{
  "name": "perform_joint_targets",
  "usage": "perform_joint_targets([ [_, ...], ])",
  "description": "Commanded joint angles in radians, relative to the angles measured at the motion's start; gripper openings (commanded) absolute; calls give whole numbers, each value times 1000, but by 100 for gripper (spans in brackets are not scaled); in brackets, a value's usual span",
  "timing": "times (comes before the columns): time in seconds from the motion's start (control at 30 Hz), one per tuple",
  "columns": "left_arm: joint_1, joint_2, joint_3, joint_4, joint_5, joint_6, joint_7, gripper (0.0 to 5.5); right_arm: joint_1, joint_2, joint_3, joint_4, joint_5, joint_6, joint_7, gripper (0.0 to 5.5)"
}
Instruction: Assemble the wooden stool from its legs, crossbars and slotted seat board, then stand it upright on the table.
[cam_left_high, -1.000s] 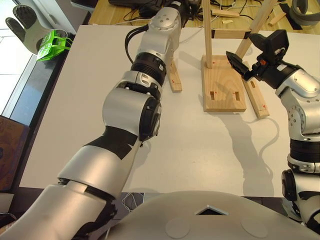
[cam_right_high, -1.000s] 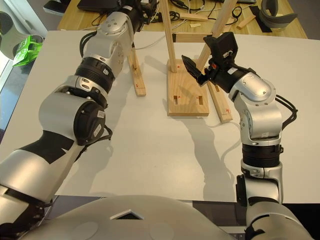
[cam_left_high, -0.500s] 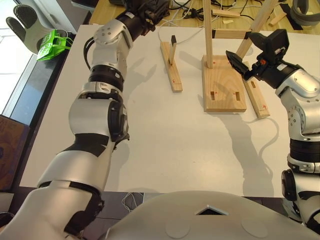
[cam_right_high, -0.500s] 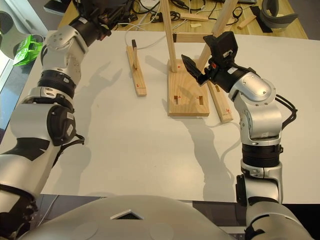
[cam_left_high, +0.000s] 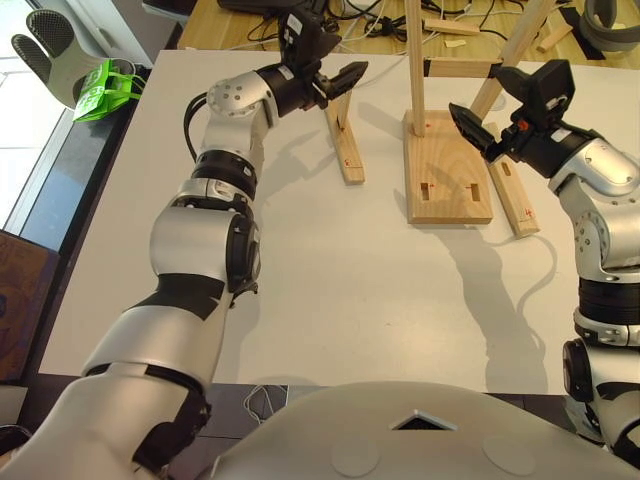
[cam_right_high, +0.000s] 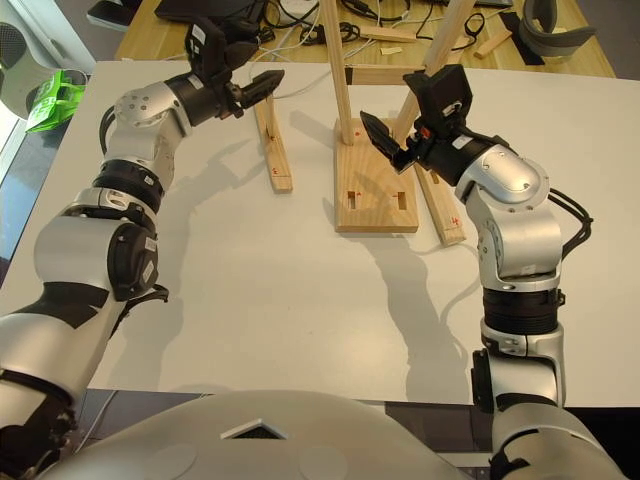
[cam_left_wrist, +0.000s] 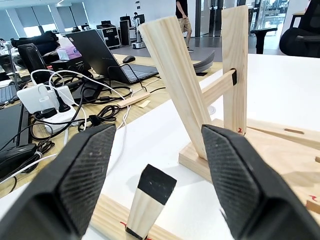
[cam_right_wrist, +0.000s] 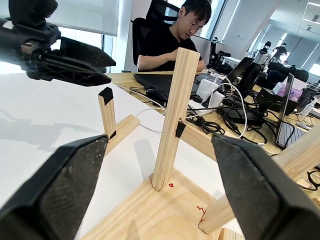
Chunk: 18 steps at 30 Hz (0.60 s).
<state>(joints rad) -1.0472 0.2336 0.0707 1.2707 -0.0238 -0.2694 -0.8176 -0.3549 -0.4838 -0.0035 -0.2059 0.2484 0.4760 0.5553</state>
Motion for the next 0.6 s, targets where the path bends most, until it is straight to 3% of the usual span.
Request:
perform_joint_targets([
  [0.03,14,3,-36,14,53,-35,17,317,-6,2,2,-16,4,14,0,383],
  [0.6,7,-37,-87,51,136,-41,121,317,3,17,13,-33,3,28,-2,383],
])
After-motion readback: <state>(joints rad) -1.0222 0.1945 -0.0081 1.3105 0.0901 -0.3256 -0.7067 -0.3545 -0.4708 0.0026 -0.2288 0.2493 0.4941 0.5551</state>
